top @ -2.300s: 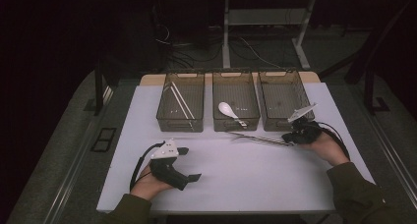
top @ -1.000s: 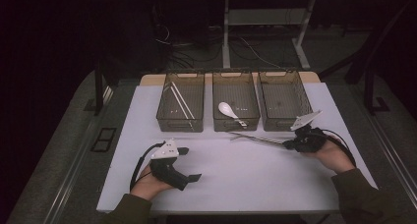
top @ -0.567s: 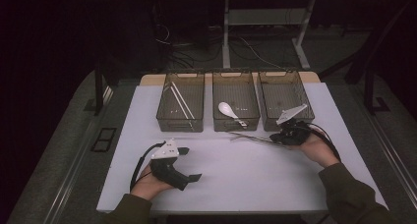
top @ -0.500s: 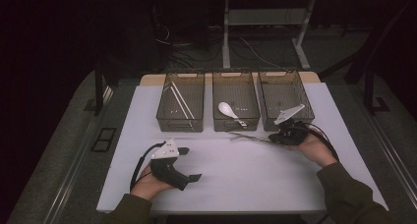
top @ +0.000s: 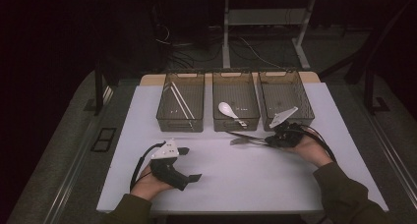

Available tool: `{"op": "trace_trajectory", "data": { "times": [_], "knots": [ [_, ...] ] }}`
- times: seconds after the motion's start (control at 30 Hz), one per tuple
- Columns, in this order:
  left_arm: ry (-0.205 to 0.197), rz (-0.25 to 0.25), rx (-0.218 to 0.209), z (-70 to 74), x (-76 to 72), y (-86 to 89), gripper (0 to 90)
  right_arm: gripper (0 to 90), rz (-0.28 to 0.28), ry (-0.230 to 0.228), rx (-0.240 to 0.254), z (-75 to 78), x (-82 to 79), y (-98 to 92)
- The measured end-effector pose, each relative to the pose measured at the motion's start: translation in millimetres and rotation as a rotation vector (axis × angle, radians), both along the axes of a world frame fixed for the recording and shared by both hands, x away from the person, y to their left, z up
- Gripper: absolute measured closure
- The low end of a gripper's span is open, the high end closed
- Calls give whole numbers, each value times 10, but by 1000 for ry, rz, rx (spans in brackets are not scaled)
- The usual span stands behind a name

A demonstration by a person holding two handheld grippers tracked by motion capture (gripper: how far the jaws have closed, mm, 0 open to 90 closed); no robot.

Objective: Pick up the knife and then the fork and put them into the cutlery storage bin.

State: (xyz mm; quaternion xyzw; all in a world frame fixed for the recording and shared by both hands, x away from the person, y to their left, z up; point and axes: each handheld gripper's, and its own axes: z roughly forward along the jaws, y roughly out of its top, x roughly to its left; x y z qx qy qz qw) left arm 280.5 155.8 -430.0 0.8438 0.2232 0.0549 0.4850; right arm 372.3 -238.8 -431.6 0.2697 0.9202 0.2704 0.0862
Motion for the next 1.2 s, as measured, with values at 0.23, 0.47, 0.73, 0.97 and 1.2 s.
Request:
{"op": "trace_trajectory", "data": {
  "times": [0.23,0.47,0.73,0.97,1.2],
  "knots": [
    [-1,0,-2,-4,2,3,0,898,20,21,-12,-29,-12,10],
    [-2,-1,-3,0,0,4,0,897,76,59,-13,-21,-106,7],
    [1,-1,2,-2,1,-1,0,895,59,59,58,88,-120,-15],
    [1,-1,4,-3,1,-2,0,701,128,53,105,191,-70,168],
    [1,-2,4,-3,2,0,0,628,174,49,50,130,-57,437]
  ]
}}
